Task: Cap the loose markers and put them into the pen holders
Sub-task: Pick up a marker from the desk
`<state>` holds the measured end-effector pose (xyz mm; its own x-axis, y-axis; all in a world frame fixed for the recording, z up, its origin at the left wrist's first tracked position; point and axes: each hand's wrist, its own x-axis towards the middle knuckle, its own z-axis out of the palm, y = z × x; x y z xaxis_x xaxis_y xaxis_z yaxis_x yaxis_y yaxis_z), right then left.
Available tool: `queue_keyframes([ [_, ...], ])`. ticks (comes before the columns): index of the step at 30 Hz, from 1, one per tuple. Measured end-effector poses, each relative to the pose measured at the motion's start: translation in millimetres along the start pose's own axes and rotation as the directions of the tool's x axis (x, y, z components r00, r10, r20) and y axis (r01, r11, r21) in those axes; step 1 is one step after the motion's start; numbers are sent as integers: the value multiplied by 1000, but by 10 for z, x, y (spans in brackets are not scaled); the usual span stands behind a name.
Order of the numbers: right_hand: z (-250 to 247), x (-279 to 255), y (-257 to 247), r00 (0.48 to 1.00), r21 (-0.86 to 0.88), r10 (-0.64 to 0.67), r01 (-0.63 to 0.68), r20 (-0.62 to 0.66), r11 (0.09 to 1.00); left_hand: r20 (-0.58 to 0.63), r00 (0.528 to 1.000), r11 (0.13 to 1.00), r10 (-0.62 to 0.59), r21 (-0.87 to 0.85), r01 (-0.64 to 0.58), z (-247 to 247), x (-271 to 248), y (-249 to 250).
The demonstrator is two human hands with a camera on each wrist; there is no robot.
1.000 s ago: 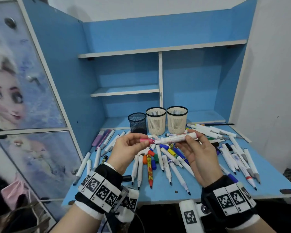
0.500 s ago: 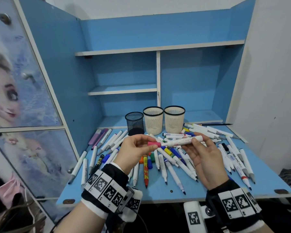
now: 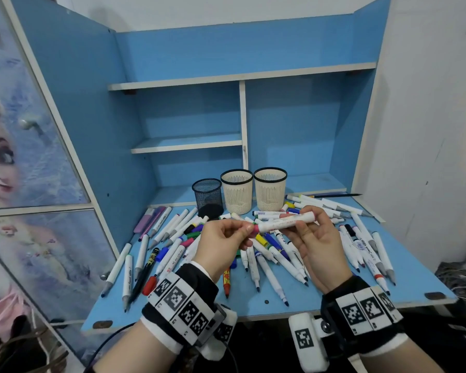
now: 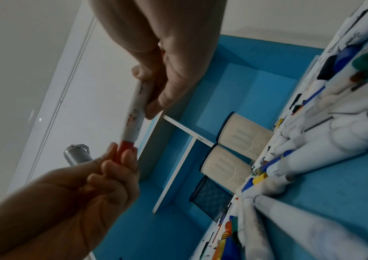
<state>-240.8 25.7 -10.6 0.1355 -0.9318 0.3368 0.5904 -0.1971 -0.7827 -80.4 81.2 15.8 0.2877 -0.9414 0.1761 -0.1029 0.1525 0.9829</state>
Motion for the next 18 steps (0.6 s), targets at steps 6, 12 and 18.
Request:
queue_keyframes([
  [6,-36,66,-103,996,-20,7,-5,93,1000,103,989,995,-102,26,100,14,56,1],
  [12,-22,80,-197,998,-328,-13,32,59,944,225,971,917,83,365,-163,41,179,168],
  [18,58,54,-229,997,-341,-74,75,15,937,327,923,845,204,417,-335,241,264,447],
])
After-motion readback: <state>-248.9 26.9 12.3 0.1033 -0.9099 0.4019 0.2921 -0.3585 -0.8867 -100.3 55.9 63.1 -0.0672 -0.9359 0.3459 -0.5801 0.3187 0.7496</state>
